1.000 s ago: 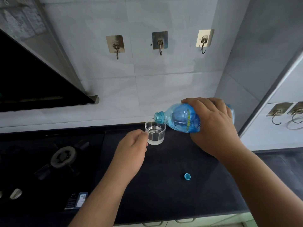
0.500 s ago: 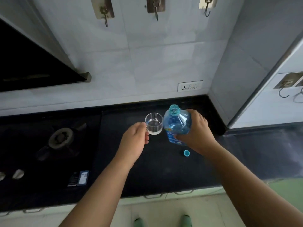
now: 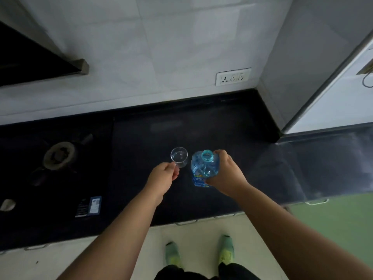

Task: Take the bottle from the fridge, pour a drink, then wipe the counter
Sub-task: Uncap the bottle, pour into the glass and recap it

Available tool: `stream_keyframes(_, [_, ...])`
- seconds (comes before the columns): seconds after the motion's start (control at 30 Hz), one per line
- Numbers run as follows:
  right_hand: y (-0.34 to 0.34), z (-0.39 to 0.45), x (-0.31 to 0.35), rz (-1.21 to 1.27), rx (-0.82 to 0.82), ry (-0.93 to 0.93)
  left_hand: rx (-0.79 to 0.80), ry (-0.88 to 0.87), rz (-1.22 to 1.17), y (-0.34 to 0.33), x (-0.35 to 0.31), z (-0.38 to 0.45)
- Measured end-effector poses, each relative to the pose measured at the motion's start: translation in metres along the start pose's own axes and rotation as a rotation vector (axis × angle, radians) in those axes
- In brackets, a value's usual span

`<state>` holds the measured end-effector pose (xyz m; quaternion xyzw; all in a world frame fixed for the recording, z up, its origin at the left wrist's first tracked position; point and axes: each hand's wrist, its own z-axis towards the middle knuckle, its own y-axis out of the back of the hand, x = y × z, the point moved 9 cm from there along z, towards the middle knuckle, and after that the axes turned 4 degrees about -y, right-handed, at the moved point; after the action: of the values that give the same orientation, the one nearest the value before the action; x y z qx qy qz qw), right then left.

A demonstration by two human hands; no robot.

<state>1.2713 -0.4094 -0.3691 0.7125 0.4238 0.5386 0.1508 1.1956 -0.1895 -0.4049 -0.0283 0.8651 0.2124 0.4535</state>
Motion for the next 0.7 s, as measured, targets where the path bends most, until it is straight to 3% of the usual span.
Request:
stream_keyframes(0.37, [-0.027,0.009,-0.019,0.011,0.051,-0.007,0.072,0.161,-0.01,-0.039,0.046,0.043])
stream_keyframes(0.7, [-0.031,0.016,-0.022,-0.014,0.098,0.03,0.051,0.184,0.039,-0.051,0.046,0.064])
